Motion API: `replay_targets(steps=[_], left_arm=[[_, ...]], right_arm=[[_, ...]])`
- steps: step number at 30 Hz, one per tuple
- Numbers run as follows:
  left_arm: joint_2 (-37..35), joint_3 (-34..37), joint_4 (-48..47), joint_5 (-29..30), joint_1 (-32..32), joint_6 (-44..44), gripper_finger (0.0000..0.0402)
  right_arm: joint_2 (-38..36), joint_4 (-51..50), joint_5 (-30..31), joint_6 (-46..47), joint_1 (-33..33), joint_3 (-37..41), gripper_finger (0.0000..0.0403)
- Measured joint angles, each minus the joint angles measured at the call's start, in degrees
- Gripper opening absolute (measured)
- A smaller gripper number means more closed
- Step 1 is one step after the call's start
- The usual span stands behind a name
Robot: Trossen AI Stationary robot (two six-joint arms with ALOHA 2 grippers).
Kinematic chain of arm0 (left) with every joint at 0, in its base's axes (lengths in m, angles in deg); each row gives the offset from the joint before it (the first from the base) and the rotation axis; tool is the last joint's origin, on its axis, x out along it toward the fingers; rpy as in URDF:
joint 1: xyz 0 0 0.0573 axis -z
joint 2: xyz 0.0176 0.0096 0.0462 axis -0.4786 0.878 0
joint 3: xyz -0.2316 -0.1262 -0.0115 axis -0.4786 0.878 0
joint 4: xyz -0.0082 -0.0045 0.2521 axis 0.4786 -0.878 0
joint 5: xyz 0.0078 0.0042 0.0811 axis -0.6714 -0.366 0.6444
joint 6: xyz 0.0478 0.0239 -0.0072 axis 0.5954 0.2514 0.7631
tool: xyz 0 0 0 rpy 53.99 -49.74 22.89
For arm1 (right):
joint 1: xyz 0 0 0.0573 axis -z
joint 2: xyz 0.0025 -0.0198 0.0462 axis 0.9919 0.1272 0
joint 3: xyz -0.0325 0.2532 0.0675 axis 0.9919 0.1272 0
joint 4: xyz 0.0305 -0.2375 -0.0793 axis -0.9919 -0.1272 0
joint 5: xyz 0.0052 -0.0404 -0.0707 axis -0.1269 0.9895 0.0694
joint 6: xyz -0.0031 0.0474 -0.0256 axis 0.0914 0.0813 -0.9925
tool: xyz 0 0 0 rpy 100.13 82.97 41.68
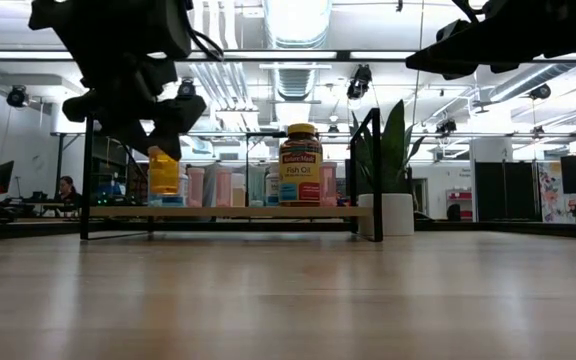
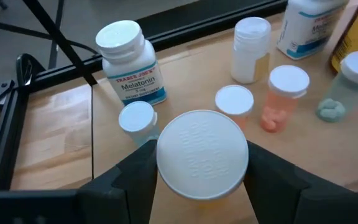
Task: Pick and place medicine bottles onto shelf by color
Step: Put the orange medicine bottle on the shelf
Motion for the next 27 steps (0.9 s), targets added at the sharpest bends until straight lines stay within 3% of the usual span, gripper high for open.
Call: replay_targets(steps=[17, 27], left_arm=[[0.3, -1.2, 4.2, -0.9, 0.5, 0.0, 0.0187], [5.3, -0.9, 5.0, -0.9, -0.5, -0.1, 0.0187]], right_arm=[[0.0, -0.1, 0.0, 0.4, 0.0, 0.0, 0.0226], [0.0, -0.1, 0.0, 0.8, 0.0, 0.1, 0.0226]])
